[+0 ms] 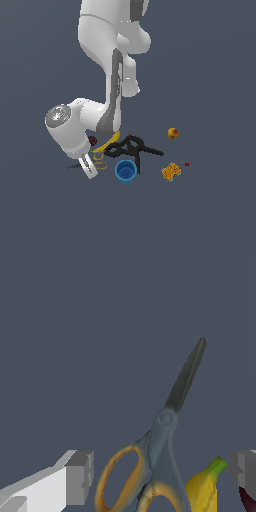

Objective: Pick up a designated object from a clutter of objects.

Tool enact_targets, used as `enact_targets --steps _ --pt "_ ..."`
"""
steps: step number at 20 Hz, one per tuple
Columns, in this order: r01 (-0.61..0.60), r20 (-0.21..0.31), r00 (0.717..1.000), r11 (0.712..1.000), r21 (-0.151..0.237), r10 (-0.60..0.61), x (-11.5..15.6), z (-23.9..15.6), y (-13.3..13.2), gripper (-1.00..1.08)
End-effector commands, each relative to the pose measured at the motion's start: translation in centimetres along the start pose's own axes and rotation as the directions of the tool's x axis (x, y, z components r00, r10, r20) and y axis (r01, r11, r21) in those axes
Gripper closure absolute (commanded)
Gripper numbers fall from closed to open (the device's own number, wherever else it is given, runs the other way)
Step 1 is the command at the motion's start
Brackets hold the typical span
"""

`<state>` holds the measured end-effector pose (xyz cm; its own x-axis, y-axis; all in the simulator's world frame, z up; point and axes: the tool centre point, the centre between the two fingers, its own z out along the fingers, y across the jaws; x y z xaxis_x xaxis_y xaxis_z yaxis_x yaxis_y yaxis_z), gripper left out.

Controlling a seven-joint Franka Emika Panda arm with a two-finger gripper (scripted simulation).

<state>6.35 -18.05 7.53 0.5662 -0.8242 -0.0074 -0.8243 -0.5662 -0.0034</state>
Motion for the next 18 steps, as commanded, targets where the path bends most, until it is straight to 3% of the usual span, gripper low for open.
enact_targets --steps 1,10,18 --pt "-0.031 -0.005 0.999 1.000 -0.002 0.031 0.5 0.8 0.4 -0.92" --pt "-0.043 -0.006 0.999 0.999 -0.004 0.043 0.7 1.7 0.7 -0.92" --pt "-0.048 -0.007 0.999 0.999 -0.003 0.048 0.7 5.5 0.8 -0.92"
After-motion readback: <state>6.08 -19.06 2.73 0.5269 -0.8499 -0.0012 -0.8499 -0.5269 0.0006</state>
